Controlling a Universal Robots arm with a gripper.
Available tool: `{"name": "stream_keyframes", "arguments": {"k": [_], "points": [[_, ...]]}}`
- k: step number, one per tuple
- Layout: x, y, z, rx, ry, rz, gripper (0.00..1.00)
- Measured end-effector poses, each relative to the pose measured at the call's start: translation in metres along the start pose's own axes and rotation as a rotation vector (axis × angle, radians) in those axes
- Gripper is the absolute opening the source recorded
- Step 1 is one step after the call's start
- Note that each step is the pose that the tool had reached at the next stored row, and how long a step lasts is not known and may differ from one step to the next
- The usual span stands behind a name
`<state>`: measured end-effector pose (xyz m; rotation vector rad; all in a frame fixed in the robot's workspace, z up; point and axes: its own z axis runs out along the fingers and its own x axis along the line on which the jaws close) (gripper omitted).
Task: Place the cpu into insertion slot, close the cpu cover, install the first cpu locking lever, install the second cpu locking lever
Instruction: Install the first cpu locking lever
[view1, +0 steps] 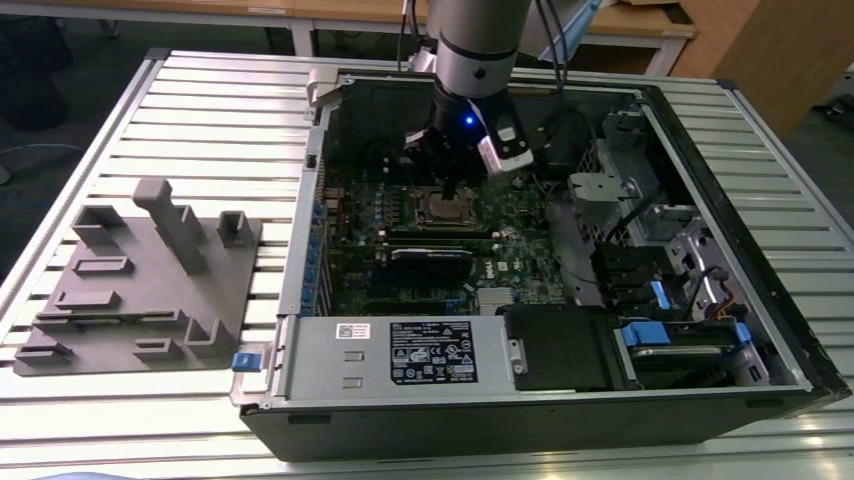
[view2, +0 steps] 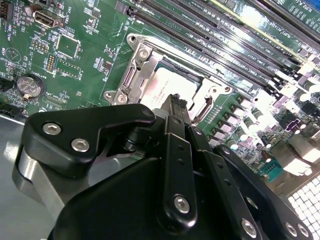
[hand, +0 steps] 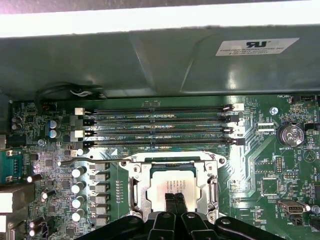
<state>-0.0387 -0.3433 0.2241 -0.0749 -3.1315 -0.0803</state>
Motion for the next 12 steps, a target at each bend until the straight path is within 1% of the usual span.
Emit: {"name": "stream_keyframes", "arguments": {"k": [8,12], "points": [[0.0,0.0004,-0.0062,-0.0004,-0.0002,0.0,0.11],[0.0,0.0004,-0.0069,-0.0005,-0.0002,0.0,0.11]]}}
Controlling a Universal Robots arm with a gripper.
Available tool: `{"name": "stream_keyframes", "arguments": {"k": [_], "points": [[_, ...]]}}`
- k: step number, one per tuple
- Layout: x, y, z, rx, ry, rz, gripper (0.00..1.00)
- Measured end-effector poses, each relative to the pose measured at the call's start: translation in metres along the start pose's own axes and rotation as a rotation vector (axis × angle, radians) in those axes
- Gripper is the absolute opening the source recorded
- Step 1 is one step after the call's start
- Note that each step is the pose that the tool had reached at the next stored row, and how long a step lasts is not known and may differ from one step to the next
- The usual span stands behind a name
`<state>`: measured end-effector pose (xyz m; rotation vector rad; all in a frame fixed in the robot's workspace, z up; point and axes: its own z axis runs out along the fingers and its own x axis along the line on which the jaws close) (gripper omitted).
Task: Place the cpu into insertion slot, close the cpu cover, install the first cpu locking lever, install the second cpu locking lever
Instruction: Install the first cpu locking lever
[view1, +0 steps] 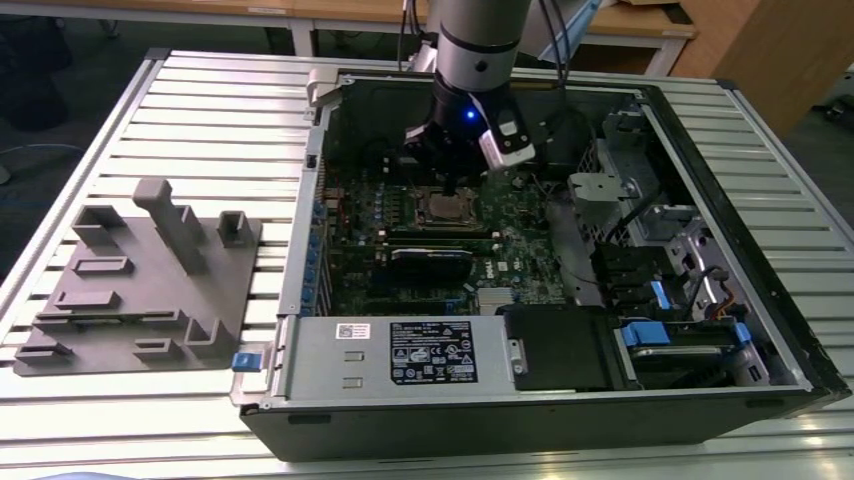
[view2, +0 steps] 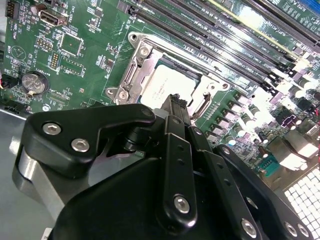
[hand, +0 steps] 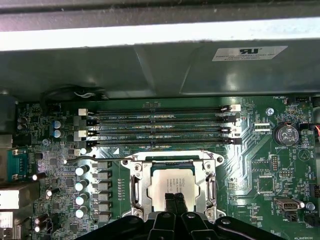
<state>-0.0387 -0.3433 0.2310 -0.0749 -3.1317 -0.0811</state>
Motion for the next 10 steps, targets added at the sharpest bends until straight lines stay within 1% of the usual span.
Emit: {"name": "stream_keyframes", "arguments": {"k": [10], "points": [[0.0023,-0.0001,-0.0004,0.0001,0.0,0.0,0.11]]}}
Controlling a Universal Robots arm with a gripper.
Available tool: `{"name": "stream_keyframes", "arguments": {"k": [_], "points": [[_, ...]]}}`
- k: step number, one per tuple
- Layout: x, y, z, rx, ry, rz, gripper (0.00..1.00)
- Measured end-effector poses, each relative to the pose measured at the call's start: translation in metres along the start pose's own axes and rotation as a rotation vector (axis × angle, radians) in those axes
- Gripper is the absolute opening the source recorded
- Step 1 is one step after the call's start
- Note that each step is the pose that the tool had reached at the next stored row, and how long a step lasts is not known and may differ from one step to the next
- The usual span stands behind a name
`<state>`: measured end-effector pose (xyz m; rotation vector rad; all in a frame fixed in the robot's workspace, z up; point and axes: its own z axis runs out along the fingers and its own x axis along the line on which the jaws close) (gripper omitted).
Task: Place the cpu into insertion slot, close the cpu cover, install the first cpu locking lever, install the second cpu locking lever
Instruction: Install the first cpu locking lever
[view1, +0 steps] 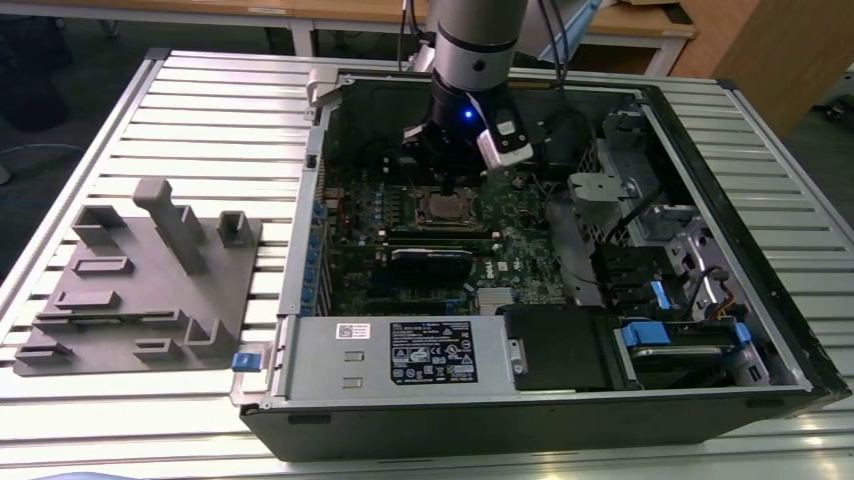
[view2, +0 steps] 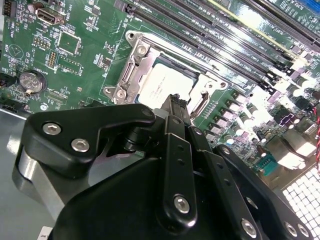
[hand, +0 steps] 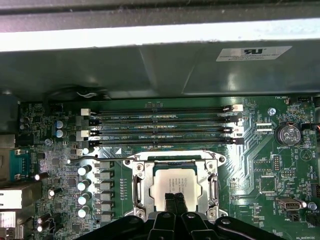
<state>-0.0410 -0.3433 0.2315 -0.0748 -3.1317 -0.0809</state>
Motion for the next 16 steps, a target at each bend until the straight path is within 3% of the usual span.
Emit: {"name": "stream_keyframes", "arguments": {"k": [16], "points": [[0.0037,-0.0002,0.0001,-0.0001,0.0,0.0,0.11]]}}
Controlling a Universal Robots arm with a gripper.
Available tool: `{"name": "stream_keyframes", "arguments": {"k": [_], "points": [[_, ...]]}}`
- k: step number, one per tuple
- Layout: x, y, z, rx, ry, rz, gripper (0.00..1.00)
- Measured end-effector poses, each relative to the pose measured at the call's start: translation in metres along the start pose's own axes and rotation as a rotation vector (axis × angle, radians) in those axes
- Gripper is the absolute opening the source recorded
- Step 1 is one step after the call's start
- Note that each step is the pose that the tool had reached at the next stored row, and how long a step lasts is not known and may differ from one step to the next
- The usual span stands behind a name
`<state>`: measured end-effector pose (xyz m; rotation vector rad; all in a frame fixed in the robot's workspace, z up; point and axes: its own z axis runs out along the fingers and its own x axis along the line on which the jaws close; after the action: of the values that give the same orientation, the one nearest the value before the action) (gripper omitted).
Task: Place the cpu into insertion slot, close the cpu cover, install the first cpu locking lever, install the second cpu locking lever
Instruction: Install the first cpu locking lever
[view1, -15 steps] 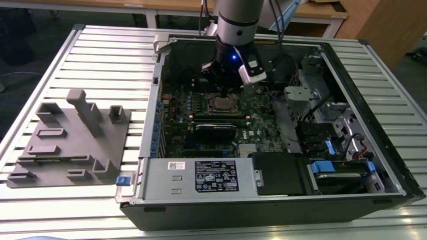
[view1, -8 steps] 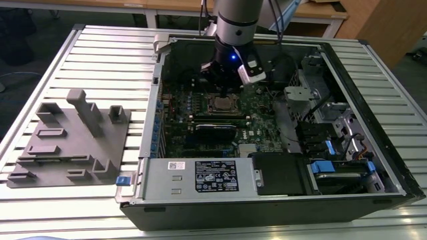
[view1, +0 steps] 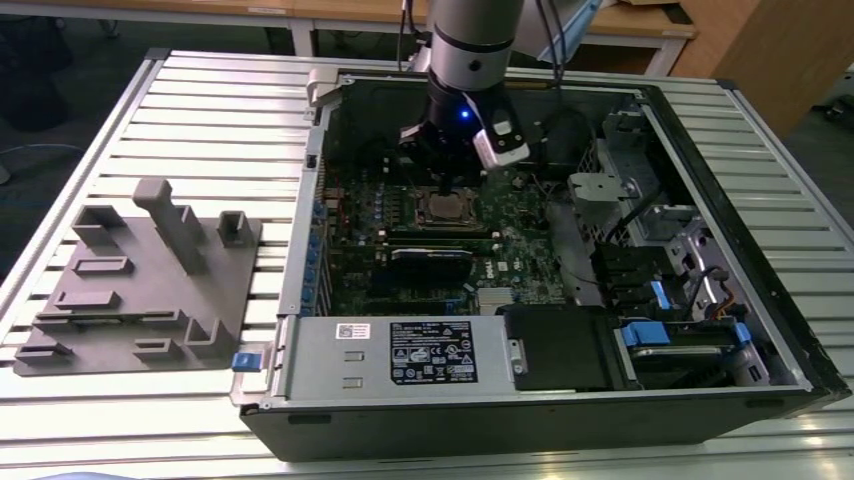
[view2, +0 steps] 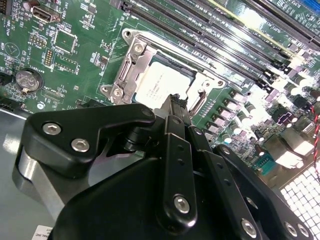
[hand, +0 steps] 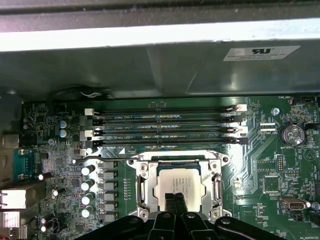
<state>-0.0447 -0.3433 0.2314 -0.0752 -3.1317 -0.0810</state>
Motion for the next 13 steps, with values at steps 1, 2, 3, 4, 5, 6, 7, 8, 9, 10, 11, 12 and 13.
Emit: {"name": "stream_keyframes", "arguments": {"k": [1,2,3,4,5,6,7,8,9,10,11,12,13], "points": [[0.0004,0.0,0.0,0.0,0.0,0.0,0.11],[0.001,-0.0001,0.0,0.0,0.0,0.0,0.11],[0.0015,-0.0001,0.0001,0.0,0.0,0.0,0.11],[0.0021,-0.0001,0.0001,0.0,0.0,0.0,0.11],[0.0026,-0.0001,0.0001,0.0,0.0,0.0,0.11],[0.0027,-0.0001,0.0001,0.0,0.0,0.0,0.11],[0.0033,-0.0002,0.0001,0.0001,0.0,0.0,0.11],[0.0038,-0.0002,0.0001,0.0,0.0,0.0,0.11],[0.0038,-0.0002,0.0001,0.0,0.0,0.0,0.11],[0.0038,-0.0002,0.0001,0.0,0.0,0.0,0.11],[0.0041,-0.0002,0.0001,0.0001,0.0,0.0,0.11],[0.0047,-0.0002,0.0001,0.0,0.0,0.0,0.11],[0.0054,-0.0003,0.0002,0.0,-0.0001,0.0,0.11]]}}
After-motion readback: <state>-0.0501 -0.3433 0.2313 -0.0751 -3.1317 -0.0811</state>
